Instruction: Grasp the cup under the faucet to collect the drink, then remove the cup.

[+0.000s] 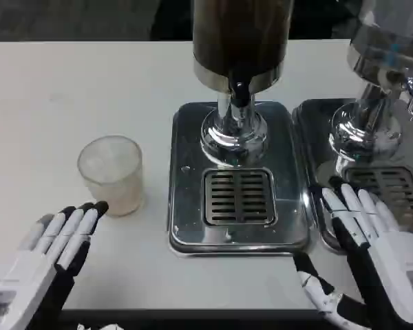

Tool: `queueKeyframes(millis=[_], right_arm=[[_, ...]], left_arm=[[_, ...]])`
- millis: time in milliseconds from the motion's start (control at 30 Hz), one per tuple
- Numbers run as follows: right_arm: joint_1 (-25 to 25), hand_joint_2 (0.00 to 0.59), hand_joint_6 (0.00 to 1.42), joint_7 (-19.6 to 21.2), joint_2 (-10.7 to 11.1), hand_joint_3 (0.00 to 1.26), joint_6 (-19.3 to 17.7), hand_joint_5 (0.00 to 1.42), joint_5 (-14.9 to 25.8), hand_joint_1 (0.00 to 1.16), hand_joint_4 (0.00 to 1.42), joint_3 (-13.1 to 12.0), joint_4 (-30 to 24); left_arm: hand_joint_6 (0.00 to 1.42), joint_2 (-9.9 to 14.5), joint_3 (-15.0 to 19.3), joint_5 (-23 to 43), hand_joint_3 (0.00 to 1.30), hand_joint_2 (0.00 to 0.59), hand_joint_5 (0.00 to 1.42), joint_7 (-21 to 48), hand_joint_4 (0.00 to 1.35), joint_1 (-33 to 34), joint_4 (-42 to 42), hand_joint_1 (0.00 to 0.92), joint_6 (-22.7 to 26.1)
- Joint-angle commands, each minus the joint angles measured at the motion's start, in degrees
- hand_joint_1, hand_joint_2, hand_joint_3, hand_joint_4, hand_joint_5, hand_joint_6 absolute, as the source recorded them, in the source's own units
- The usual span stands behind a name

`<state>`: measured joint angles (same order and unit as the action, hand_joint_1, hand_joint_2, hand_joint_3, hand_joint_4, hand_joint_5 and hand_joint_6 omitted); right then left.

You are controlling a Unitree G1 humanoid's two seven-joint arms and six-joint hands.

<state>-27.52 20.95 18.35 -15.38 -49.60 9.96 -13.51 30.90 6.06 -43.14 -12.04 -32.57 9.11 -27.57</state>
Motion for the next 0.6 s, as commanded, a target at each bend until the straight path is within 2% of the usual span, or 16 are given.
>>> queueKeyframes(millis=[33, 367, 600], right_arm=[[0.3, 0.445, 0.00, -0.4, -0.1, 0.09, 0.4, 0.00, 0.8, 0.34, 0.00, 0.3, 0.7], [0.6, 0.445, 0.00, -0.3, -0.5, 0.10, 0.7, 0.00, 1.8, 0.33, 0.00, 0.6, 1.0], [0.5, 0.446, 0.00, -0.1, -2.3, 0.10, 1.9, 0.00, 1.7, 0.33, 0.00, 0.9, 0.0]], left_arm=[[0.00, 0.5, -0.2, 0.3, 0.00, 0.030, 0.00, 0.7, 0.00, 0.3, -0.3, 0.000, 0.5], [0.00, 0.3, -0.5, 1.1, 0.00, 0.030, 0.00, 0.8, 0.00, 1.1, -1.5, 0.000, -0.2], [0.00, -0.8, 0.7, 3.6, 0.00, 0.005, 0.00, -6.2, 0.00, 2.2, -4.5, 0.000, -6.6]])
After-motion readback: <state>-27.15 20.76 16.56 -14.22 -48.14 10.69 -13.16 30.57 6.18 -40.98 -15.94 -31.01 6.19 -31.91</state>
